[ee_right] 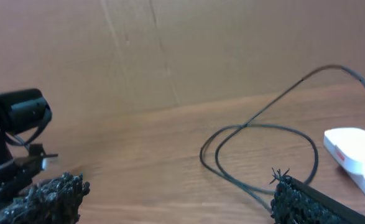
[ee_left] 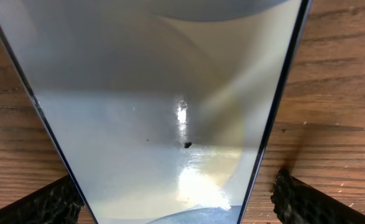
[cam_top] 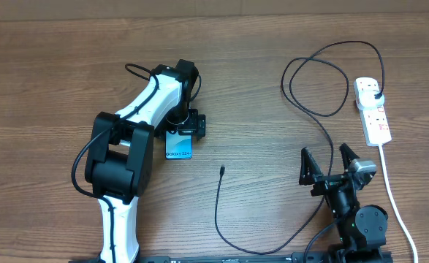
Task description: Plug charger to phone and switch on socket
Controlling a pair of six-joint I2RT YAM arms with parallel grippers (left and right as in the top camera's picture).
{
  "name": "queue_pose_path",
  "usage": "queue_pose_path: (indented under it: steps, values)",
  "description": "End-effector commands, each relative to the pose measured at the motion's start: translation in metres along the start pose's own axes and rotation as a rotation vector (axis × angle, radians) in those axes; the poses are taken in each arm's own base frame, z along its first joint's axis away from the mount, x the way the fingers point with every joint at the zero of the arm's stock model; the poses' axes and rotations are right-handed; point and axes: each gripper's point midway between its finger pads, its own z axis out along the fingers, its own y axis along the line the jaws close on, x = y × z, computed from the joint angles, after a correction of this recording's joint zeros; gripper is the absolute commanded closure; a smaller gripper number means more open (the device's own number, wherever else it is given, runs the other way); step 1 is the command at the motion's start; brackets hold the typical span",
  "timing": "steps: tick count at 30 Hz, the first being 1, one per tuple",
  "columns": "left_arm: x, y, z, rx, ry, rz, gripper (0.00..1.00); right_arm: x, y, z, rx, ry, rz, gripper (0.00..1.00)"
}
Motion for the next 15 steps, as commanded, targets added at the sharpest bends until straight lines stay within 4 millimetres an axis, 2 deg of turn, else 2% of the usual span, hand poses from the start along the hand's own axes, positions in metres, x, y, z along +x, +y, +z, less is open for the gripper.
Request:
queue_pose_path:
  steps: [1, 4, 8, 11, 13, 15]
  values:
    - [0.013, -0.017, 0.031, 0.088, 0.091, 0.019, 0.0, -0.006, -0.002, 0.0, 0.009, -0.036, -0.004, 0.0]
    - [0.016, -0.016, 0.031, 0.085, 0.101, 0.02, 0.0, -0.011, 0.009, 0.0, -0.051, -0.051, -0.002, 0.0]
    - [0.014, -0.017, 0.031, 0.085, 0.096, 0.021, 0.0, 0.003, 0.014, 0.0, -0.085, 0.008, 0.002, 0.0]
    - [0.014, -0.016, 0.031, 0.086, 0.095, 0.02, 0.0, 0.005, 0.02, -0.001, -0.119, 0.02, 0.036, 0.0]
    - [0.012, -0.017, 0.031, 0.09, 0.085, 0.016, 0.0, 0.0, 0.027, -0.003, -0.153, 0.019, 0.077, 0.0]
    - [0.011, -0.017, 0.031, 0.089, 0.084, 0.013, 0.0, -0.014, 0.033, -0.006, -0.175, 0.001, 0.076, 0.0]
